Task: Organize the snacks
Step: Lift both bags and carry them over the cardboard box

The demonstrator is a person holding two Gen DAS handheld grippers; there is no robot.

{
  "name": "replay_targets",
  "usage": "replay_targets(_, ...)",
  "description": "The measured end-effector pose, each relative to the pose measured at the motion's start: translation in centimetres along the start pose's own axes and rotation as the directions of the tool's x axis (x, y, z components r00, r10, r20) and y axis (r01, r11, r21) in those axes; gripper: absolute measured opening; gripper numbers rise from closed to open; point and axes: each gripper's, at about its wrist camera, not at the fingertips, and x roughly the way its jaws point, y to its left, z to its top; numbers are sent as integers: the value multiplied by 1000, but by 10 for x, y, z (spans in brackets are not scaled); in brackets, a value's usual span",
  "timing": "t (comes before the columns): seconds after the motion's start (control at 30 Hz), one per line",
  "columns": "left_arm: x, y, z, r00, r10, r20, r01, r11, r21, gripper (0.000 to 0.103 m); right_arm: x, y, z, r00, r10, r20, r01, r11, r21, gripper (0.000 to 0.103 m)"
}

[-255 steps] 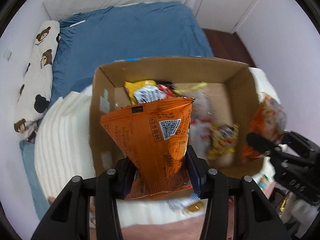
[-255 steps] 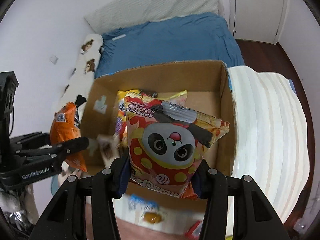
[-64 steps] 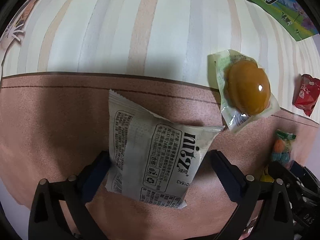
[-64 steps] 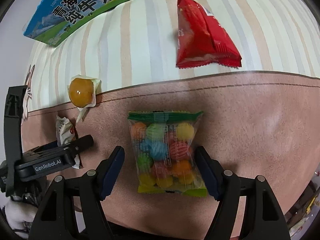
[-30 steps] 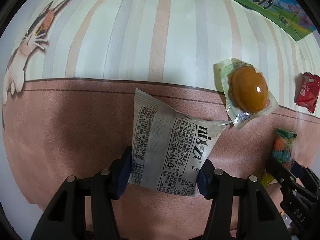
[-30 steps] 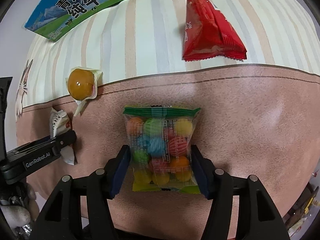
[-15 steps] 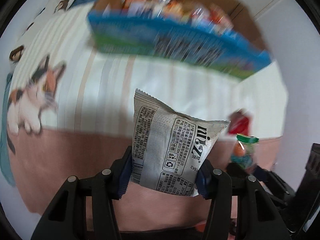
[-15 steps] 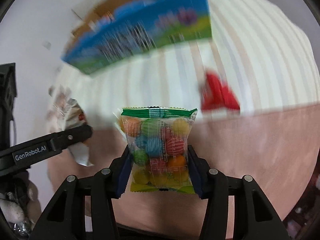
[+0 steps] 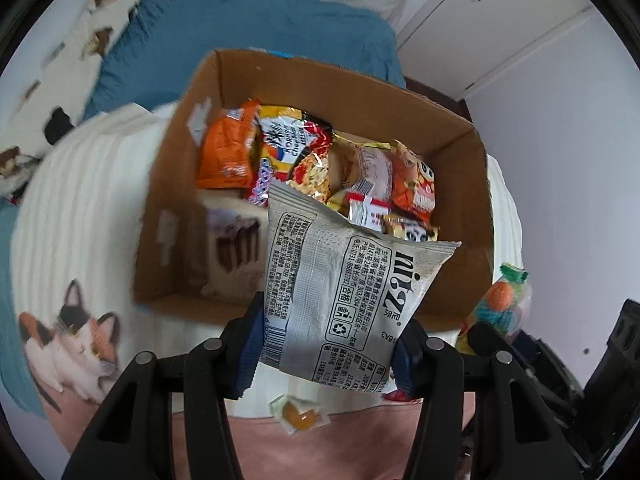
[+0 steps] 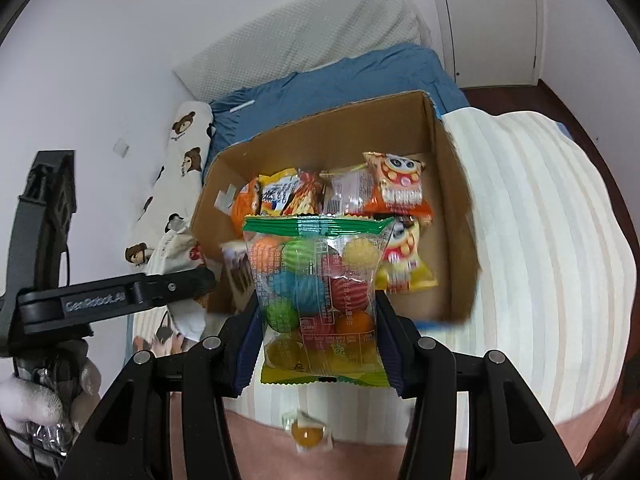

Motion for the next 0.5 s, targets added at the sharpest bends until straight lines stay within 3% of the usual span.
replay_targets(0.13, 25, -1, 22, 998, -6, -68, 4, 1000, -29, 51, 26, -10, 25, 999, -4, -48, 5, 1000, 26, 54)
replay_targets(0.5, 66, -17, 41, 984, 73, -161, -68, 997, 33, 52, 78, -19, 32, 988, -4, -155, 13, 998, 61, 55)
